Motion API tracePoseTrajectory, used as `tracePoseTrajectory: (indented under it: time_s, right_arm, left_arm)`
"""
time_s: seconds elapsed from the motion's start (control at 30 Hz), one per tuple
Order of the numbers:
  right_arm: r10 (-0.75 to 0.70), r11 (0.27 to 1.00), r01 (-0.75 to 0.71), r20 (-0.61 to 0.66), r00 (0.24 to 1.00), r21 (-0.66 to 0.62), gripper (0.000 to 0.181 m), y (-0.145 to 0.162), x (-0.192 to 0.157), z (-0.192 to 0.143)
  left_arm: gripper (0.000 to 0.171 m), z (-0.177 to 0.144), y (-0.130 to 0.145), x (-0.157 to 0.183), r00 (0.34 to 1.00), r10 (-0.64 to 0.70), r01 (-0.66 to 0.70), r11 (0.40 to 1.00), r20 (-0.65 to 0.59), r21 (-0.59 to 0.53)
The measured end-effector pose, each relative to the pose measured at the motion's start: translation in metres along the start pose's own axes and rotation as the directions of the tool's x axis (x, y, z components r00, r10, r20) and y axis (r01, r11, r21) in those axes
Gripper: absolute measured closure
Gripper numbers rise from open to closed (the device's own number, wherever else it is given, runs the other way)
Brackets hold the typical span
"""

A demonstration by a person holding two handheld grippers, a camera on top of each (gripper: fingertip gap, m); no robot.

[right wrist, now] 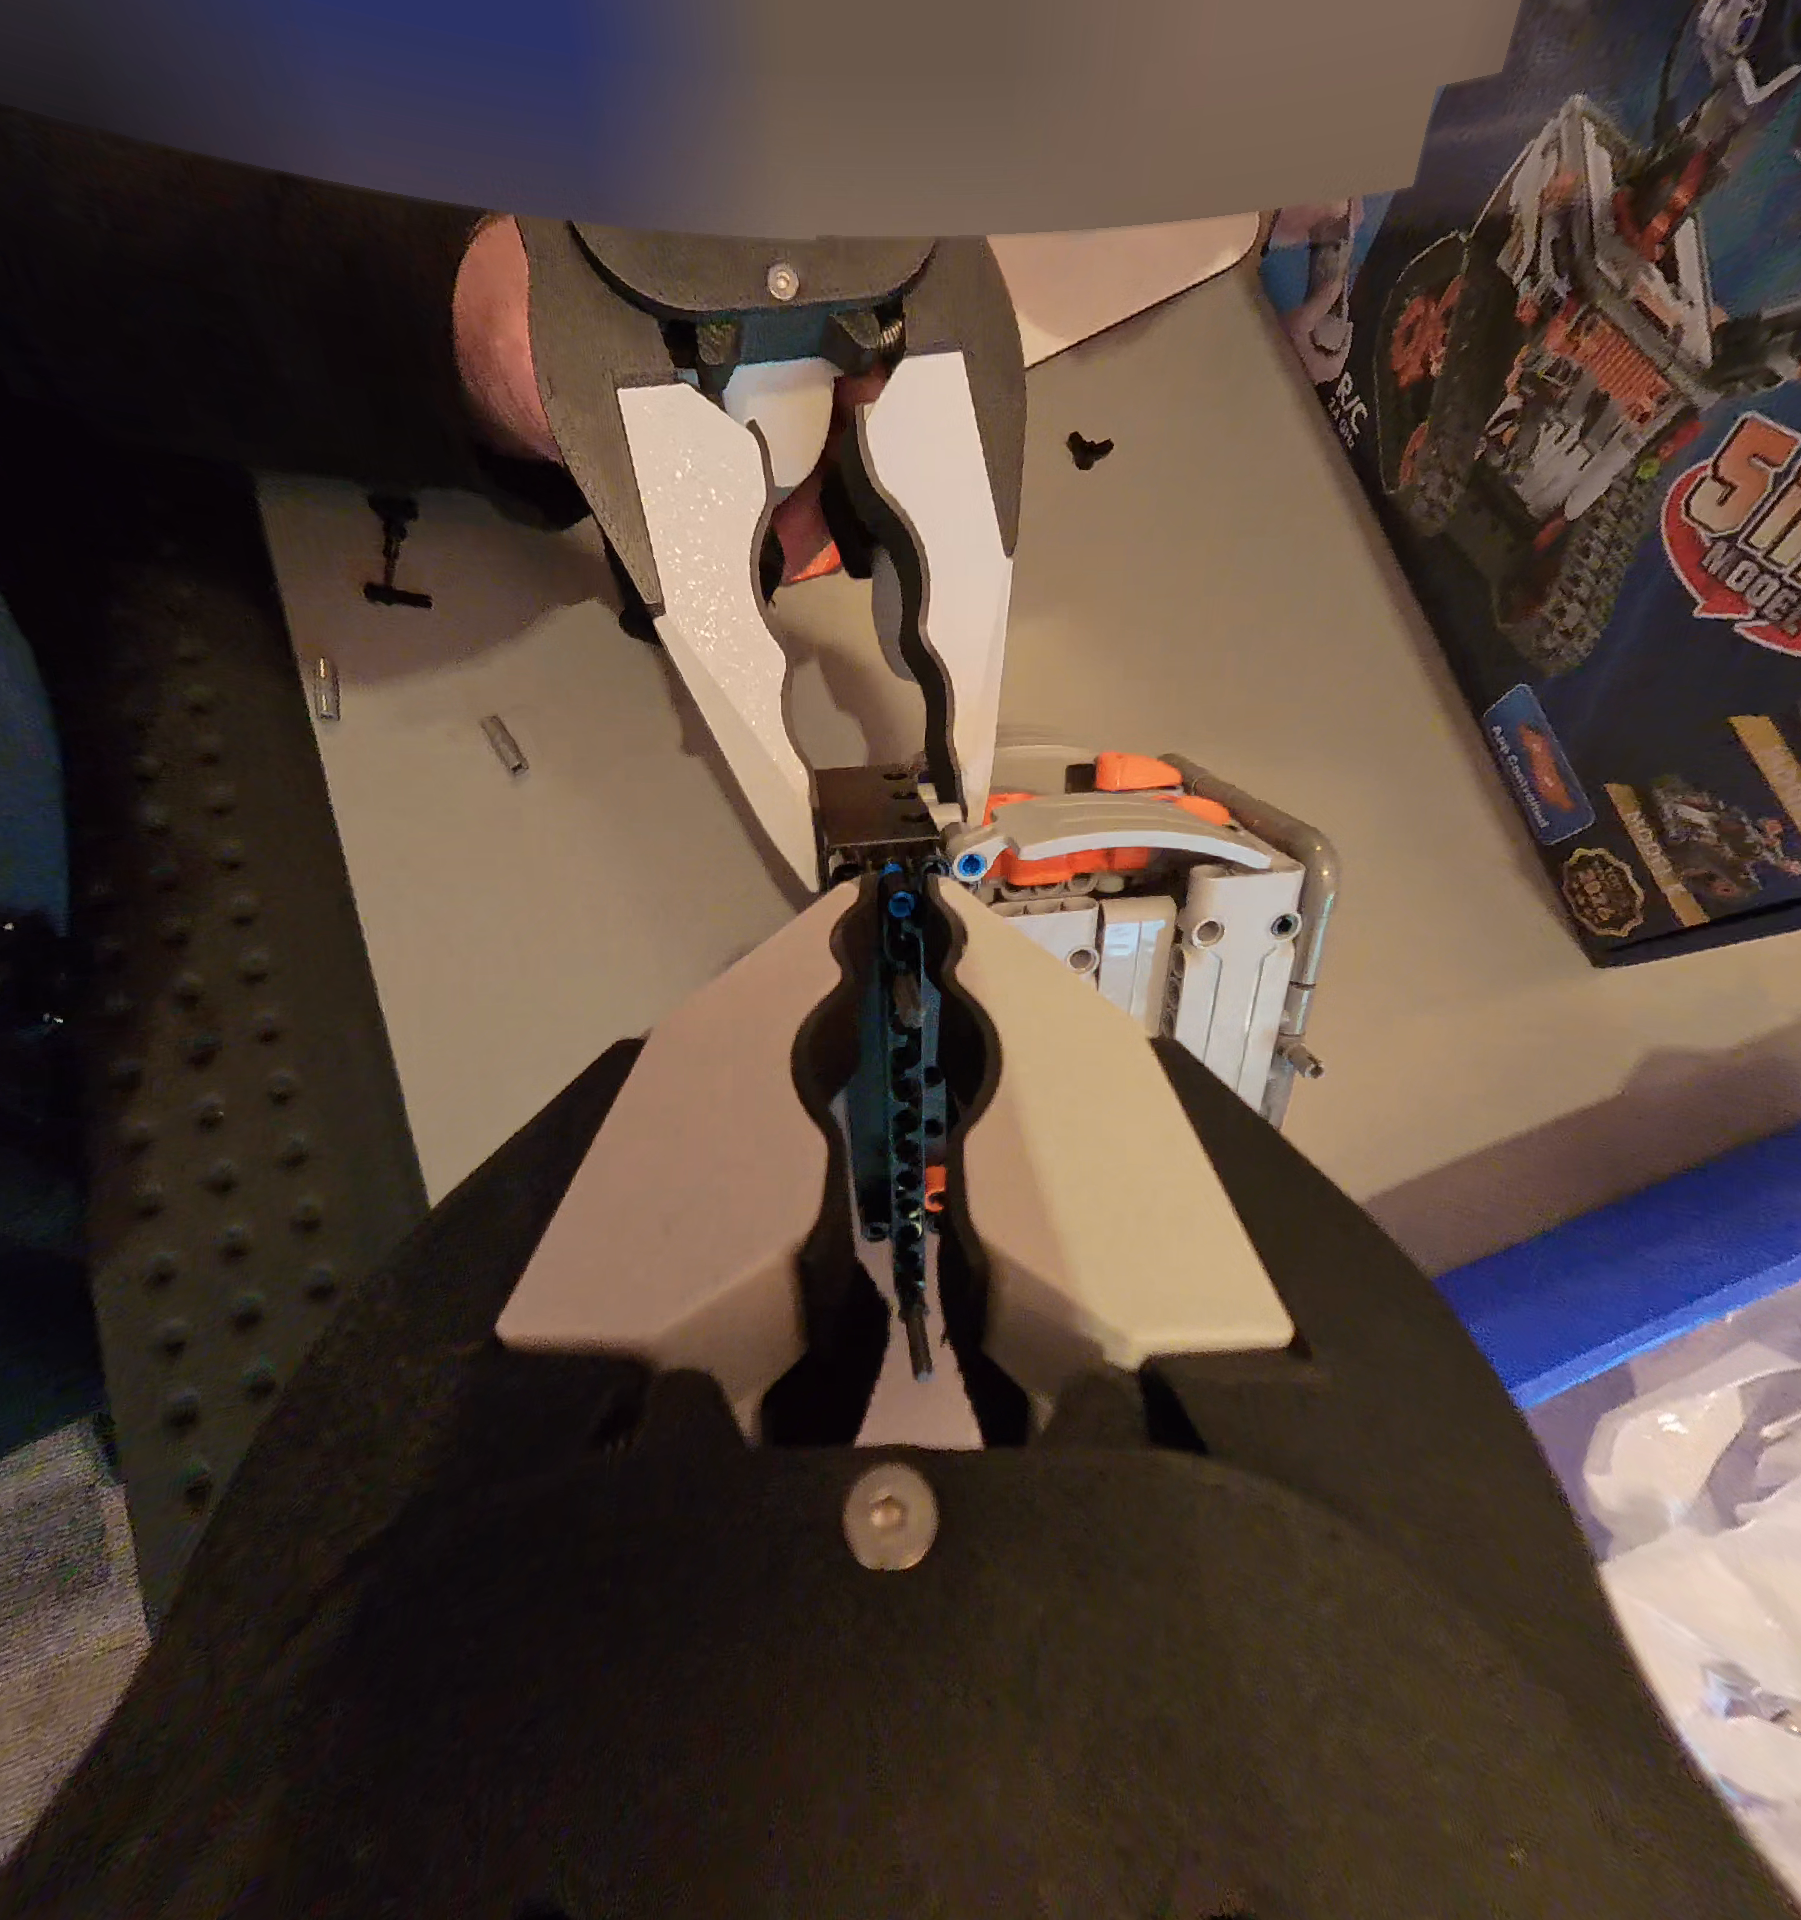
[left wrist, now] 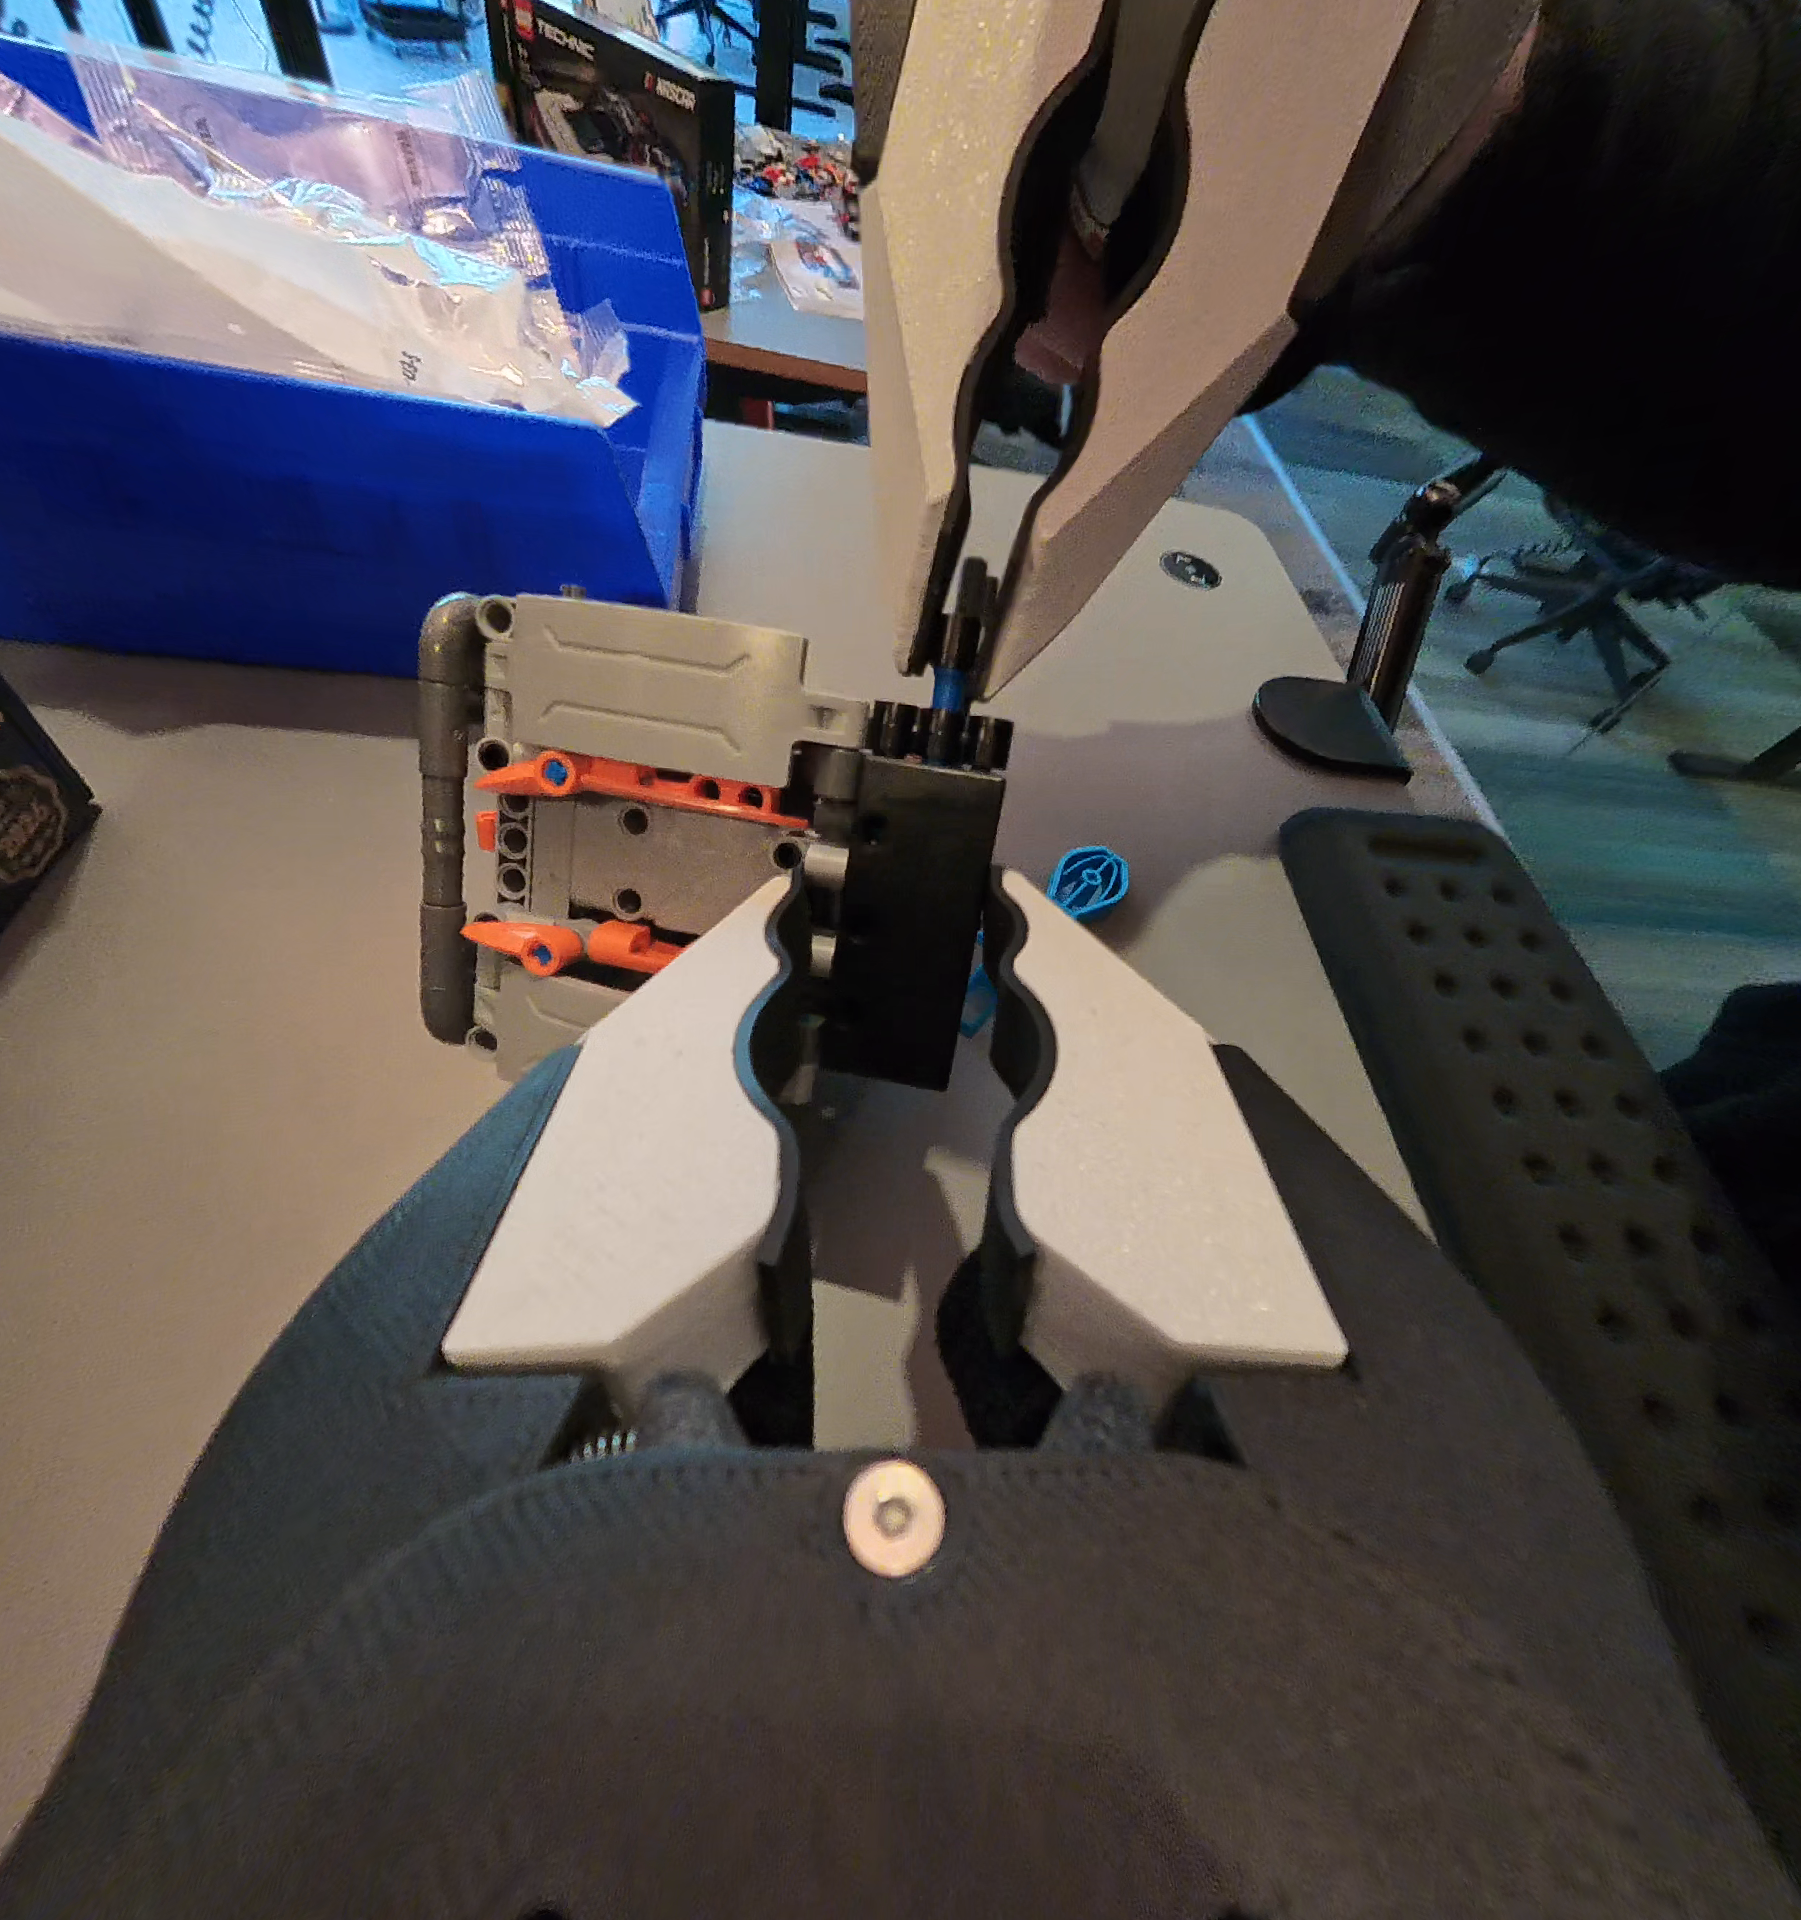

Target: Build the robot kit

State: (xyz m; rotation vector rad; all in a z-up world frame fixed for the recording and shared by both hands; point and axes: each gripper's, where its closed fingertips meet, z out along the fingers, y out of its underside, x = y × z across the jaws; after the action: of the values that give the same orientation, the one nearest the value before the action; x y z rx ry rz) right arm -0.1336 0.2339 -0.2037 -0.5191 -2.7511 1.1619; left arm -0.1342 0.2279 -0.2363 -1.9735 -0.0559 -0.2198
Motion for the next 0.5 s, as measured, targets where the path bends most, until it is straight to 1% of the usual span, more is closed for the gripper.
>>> tracePoseTrajectory:
  time_s: [0.07, 0.1, 0.2, 0.33, 0.4, 0.43, 0.5]
  right_arm:
    - [-0.012, 1.0, 0.012, -0.023, 1.0, 0.001, 0.177, 0.005, -0.004, -0.001]
    - [-0.008, 1.0, 0.008, -0.036, 0.999, 0.007, 0.177, 0.007, -0.005, -0.002]
    - [0.038, 0.997, -0.037, -0.027, 0.999, 0.062, 0.177, 0.013, -0.011, -0.002]
    - [0.068, 0.986, -0.06, -0.045, 0.997, 0.155, 0.177, 0.017, -0.014, -0.005]
    - [0.077, 0.982, -0.067, -0.047, 0.996, 0.179, 0.177, 0.018, -0.016, -0.007]
    - [0.077, 0.981, -0.065, -0.055, 0.996, 0.183, 0.177, 0.02, -0.017, -0.008]
    - [0.075, 0.98, -0.06, -0.07, 0.995, 0.191, 0.177, 0.021, -0.019, -0.01]
  left_arm:
    - [0.141, 0.003, 0.002, 0.003, 0.999, 0.033, -0.033, 0.999, 0.001, -0.029]
    - [0.141, 0.004, 0.002, 0.004, 0.999, 0.038, -0.038, 0.999, 0.002, -0.026]
    - [0.14, 0.008, 0.003, 0.009, 0.999, 0.038, -0.039, 0.999, -0.014, -0.035]
    - [0.136, 0.012, 0.002, 0.014, 0.999, 0.014, -0.016, 0.999, -0.051, -0.032]
    - [0.137, 0.016, 0.002, 0.016, 0.998, 0.037, -0.039, 0.999, -0.048, -0.036]
    - [0.134, 0.017, 0.001, 0.017, 0.998, 0.041, -0.043, 0.998, -0.05, -0.034]
    - [0.139, 0.02, 0.001, 0.017, 0.998, 0.053, -0.055, 0.998, -0.034, -0.041]
